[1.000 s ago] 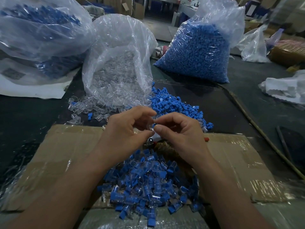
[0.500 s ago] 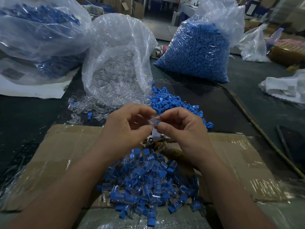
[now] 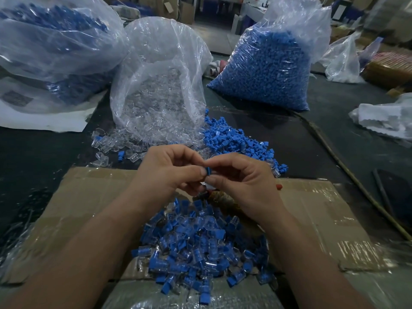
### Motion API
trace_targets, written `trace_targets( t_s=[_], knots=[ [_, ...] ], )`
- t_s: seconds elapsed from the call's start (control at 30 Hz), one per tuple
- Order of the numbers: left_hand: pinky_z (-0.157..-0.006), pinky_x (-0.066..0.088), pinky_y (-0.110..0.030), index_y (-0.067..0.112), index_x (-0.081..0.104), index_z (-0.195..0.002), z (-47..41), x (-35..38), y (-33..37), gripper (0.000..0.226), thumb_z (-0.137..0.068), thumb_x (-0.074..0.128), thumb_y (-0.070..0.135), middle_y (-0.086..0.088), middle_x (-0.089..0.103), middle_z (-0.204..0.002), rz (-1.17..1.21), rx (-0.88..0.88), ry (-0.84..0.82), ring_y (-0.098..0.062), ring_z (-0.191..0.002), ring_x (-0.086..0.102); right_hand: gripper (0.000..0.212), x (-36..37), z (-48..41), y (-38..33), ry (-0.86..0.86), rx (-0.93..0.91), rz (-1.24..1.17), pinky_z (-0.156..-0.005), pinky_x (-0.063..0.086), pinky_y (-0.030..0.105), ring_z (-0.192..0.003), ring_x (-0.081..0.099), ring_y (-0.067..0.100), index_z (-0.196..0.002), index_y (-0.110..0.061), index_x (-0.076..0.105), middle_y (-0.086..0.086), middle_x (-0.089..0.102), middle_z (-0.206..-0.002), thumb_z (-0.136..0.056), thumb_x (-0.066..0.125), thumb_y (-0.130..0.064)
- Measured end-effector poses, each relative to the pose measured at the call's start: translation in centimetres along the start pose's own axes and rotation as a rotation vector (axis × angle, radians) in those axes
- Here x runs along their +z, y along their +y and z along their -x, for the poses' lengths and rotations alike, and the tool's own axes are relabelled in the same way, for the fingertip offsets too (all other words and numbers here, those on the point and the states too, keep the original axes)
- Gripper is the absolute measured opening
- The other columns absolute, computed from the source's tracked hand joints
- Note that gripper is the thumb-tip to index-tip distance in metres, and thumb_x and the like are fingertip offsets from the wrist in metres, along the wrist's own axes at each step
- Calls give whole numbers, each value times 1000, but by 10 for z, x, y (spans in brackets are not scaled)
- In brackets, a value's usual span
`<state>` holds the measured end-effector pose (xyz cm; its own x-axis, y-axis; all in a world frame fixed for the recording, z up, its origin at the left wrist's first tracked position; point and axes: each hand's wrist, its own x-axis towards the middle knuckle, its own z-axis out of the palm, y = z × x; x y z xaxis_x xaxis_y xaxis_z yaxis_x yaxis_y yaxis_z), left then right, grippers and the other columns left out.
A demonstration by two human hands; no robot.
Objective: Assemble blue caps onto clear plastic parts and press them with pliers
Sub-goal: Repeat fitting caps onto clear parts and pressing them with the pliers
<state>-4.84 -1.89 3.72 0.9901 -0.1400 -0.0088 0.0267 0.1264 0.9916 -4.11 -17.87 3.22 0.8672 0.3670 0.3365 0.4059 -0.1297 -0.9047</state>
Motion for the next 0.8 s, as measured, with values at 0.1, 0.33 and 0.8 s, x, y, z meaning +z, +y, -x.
trace_targets(
  t_s=[0.1, 0.33, 0.8],
  knots=[
    [-43, 50, -21, 7, 62, -64, -1, 0, -1, 18, -70, 64, -10, -12, 64, -55, -1, -37, 0, -17, -45, 61, 33, 0, 1, 4, 33, -86, 109, -75, 51, 16, -81, 64, 0, -96, -21, 64, -12, 66, -86, -70, 71, -1],
    [-46, 53, -23, 7, 64, -63, -1, 0, 0, 10, -55, 68, 4, -14, 65, -57, 44, -69, -35, -18, -47, 63, 30, -2, 0, 9, 78, -156, 165, -71, 54, 18, -77, 66, 1, -96, -18, 66, -18, 66, -82, -68, 72, -9],
    [-43, 51, -23, 2, 61, -69, -1, 0, -2, 15, -54, 66, 4, -15, 64, -57, 61, -88, -50, -20, -46, 62, 41, -3, -1, 11, 74, -204, 172, -71, 54, 19, -77, 66, 1, -104, -26, 61, -15, 66, -90, -69, 72, -9]
  ],
)
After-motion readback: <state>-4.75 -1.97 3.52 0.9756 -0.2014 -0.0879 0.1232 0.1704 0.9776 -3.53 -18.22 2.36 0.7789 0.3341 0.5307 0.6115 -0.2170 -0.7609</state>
